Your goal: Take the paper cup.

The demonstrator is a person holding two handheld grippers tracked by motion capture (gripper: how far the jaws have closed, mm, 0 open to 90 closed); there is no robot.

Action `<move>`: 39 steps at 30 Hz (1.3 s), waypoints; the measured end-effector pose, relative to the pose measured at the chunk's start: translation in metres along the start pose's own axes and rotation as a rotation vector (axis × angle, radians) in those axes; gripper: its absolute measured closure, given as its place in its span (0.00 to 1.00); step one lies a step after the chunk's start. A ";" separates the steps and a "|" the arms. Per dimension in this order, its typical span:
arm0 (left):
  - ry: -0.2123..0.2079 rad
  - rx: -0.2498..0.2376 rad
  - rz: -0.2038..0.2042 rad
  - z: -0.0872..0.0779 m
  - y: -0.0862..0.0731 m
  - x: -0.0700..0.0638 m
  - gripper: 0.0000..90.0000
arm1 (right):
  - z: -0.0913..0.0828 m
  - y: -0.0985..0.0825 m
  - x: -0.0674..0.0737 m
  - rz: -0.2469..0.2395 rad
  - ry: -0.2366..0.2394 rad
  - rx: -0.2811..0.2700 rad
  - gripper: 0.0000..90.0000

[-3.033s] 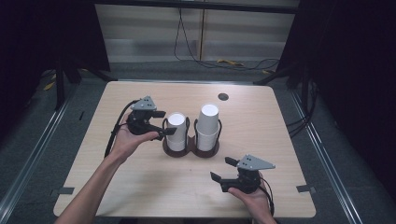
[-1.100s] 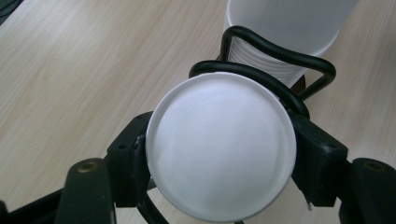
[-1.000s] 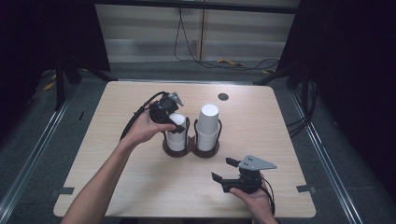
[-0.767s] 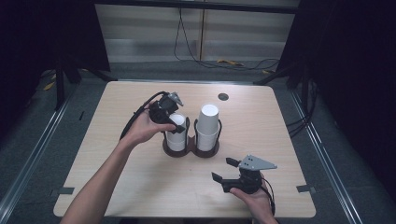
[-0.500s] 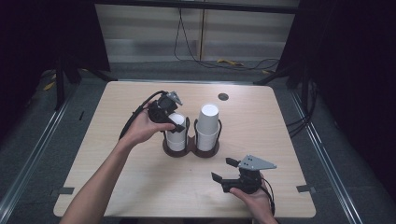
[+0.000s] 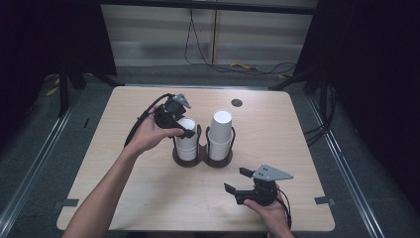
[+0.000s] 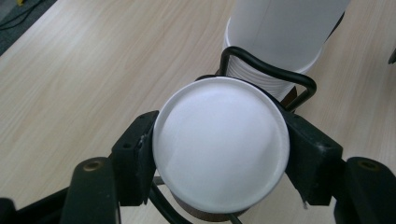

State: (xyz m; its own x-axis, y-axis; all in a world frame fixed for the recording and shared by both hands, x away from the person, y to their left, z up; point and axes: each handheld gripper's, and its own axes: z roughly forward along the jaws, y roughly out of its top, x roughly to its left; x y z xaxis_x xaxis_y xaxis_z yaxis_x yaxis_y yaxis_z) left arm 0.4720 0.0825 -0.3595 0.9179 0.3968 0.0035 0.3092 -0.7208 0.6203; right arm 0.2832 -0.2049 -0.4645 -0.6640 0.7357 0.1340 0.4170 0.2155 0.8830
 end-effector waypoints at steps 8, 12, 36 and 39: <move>0.001 -0.017 0.004 -0.008 0.004 -0.001 0.38 | 0.000 0.000 0.000 0.001 0.001 -0.003 0.22; 0.001 -0.030 -0.001 -0.013 0.006 0.000 0.38 | 0.000 0.000 0.000 0.001 0.001 -0.005 0.22; 0.013 -0.145 -0.028 -0.043 0.001 0.002 0.39 | 0.001 0.000 0.000 0.009 0.006 0.000 0.22; 0.011 -0.159 -0.027 -0.046 0.000 0.002 0.39 | 0.000 0.000 0.000 0.009 0.006 0.000 0.22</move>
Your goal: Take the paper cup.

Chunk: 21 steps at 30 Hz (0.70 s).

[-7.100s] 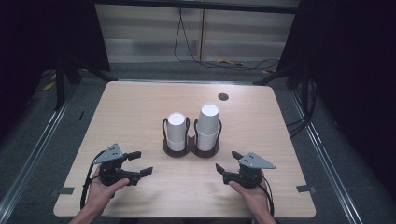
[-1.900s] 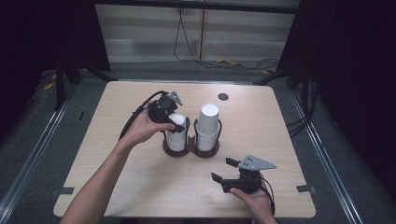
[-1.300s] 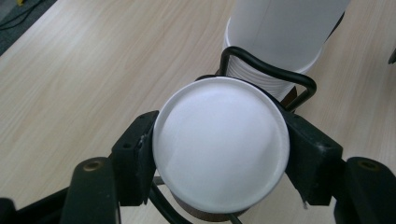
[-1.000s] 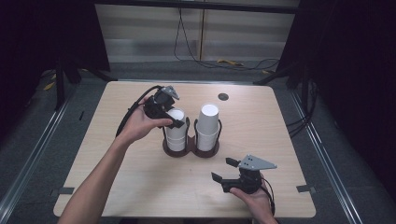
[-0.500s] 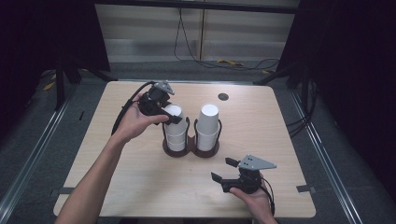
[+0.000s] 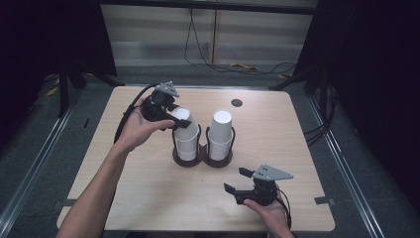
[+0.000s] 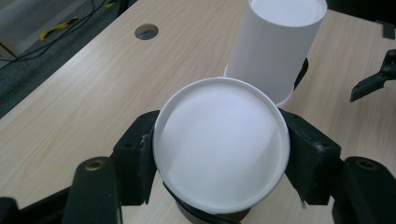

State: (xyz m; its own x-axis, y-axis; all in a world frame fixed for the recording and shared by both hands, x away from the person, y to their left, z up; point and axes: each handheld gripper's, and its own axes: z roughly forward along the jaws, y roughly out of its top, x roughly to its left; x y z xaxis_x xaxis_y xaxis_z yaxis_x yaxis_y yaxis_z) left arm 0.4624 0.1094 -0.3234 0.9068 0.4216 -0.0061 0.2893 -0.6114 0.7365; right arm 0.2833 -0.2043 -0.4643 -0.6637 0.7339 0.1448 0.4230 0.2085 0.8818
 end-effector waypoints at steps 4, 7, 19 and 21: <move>0.001 -0.020 -0.005 -0.006 0.000 0.000 0.39 | 0.000 0.000 0.000 -0.002 0.001 0.001 0.22; 0.007 -0.043 -0.012 -0.010 -0.001 0.000 0.39 | 0.000 0.000 0.000 -0.002 0.002 0.001 0.22; -0.003 -0.136 -0.025 -0.022 -0.006 -0.001 0.39 | 0.001 0.000 0.000 -0.002 0.003 0.001 0.22; -0.005 -0.151 -0.029 -0.023 -0.007 -0.003 0.39 | 0.001 0.000 0.000 -0.002 0.004 0.001 0.22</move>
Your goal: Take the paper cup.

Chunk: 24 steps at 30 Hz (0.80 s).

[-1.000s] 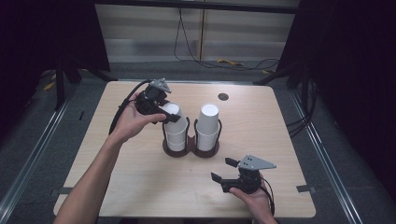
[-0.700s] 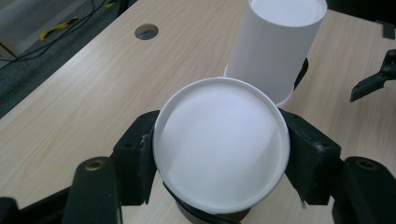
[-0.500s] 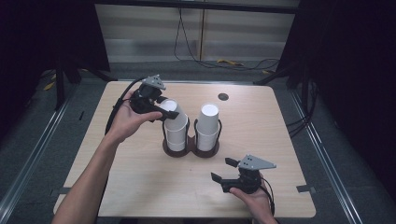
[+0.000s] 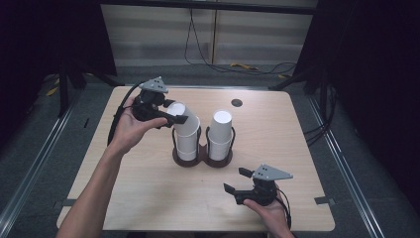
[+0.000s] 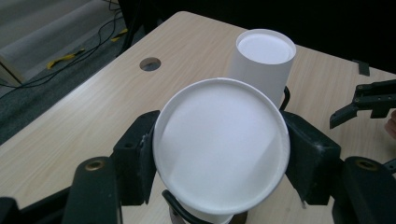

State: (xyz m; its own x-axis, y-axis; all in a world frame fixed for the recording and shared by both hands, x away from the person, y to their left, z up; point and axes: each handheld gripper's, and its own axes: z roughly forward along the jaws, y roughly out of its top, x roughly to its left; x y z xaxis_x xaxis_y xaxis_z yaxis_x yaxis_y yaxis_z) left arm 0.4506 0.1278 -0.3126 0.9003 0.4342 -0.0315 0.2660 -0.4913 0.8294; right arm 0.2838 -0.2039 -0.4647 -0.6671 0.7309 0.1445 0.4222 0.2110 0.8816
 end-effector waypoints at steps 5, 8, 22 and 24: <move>0.001 -0.041 -0.005 -0.005 -0.004 -0.002 0.39 | 0.000 0.000 0.000 -0.003 0.000 0.000 0.22; 0.002 -0.067 -0.005 -0.008 -0.010 -0.003 0.39 | 0.000 0.000 0.001 -0.003 0.004 -0.001 0.22; -0.019 -0.171 -0.002 -0.021 -0.023 -0.013 0.39 | 0.003 0.000 0.002 -0.004 0.007 0.000 0.22; -0.027 -0.186 0.000 -0.022 -0.025 -0.016 0.39 | 0.003 0.000 0.002 -0.004 0.008 0.001 0.22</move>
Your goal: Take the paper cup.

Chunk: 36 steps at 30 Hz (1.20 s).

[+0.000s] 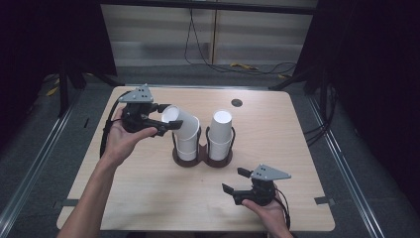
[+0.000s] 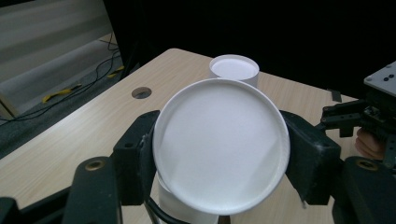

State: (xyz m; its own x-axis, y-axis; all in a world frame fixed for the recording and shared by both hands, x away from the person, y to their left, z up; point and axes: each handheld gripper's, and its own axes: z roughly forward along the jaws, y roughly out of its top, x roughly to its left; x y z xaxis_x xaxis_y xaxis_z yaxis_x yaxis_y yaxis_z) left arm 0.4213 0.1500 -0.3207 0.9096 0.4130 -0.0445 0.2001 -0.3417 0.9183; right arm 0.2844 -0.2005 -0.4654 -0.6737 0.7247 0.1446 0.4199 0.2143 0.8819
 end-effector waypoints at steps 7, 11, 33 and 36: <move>-0.031 -0.038 0.023 -0.004 -0.006 -0.012 0.39 | 0.000 0.001 0.000 -0.004 0.001 -0.004 0.22; -0.053 -0.054 0.025 -0.006 -0.009 -0.017 0.39 | 0.000 0.001 0.000 -0.003 0.001 -0.009 0.22; -0.112 -0.077 -0.012 -0.001 -0.053 -0.027 0.38 | -0.003 0.030 0.011 -0.029 0.048 -0.073 0.20; -0.127 -0.074 -0.008 0.001 -0.058 -0.032 0.38 | -0.002 0.037 0.012 -0.044 0.054 -0.078 0.20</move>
State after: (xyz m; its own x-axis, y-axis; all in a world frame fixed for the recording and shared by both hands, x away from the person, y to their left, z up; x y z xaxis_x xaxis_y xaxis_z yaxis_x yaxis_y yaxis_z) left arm 0.3806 0.1555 -0.3728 0.9478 0.3038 -0.0972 0.1845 -0.2737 0.9440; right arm 0.2907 -0.1855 -0.4302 -0.7232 0.6789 0.1271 0.3419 0.1919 0.9199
